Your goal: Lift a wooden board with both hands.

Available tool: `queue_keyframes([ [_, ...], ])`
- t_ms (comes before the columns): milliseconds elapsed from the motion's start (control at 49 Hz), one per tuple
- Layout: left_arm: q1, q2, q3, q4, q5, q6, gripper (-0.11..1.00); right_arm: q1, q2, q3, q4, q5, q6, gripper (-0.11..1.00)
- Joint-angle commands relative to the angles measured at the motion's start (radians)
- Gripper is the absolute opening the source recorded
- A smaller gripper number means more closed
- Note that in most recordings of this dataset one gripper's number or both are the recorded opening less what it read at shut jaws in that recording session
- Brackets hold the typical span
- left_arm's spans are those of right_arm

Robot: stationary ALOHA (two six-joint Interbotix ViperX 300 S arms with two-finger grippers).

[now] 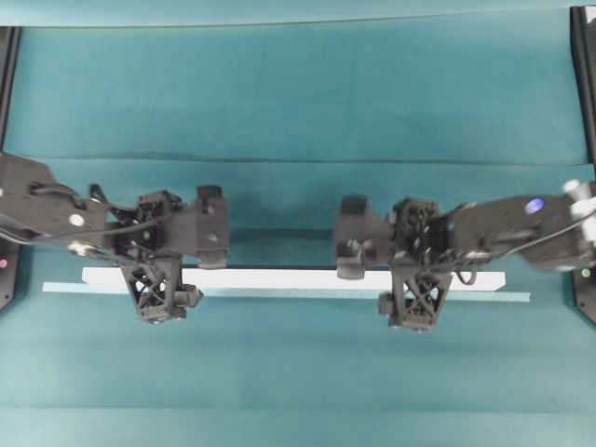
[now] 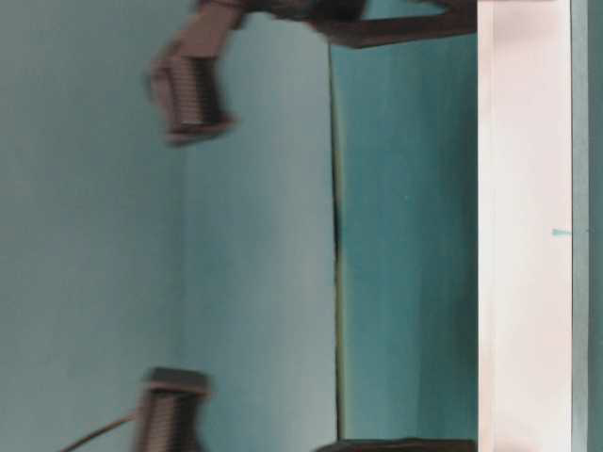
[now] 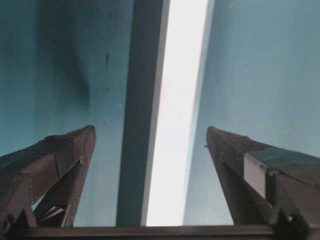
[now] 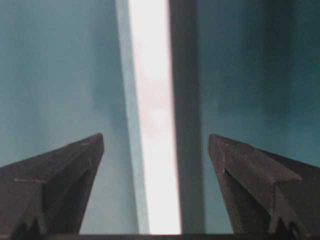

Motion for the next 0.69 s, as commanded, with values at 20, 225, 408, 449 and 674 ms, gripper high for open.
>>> queue_keyframes([
  [20,-0.003,-0.091,-0.025,0.003,0.015,0.006,0.97,-0.021,-0.071,-0.012,-0.011,0.0,0.006,0.93],
  [225,-0.003,-0.239,-0.029,0.003,0.025,0.015,0.97,-0.055,-0.224,-0.014,-0.032,-0.003,0.003,0.93],
  [408,0.0,-0.359,-0.028,0.003,0.02,0.017,0.97,-0.064,-0.356,-0.005,-0.043,-0.012,0.0,0.93],
  [449,0.0,-0.383,-0.026,0.003,0.018,0.017,0.97,-0.064,-0.383,0.003,-0.044,-0.017,0.0,0.93],
  [674,0.002,-0.494,-0.018,0.003,0.014,0.017,0.97,-0.064,-0.532,0.063,-0.046,-0.121,0.002,0.93],
])
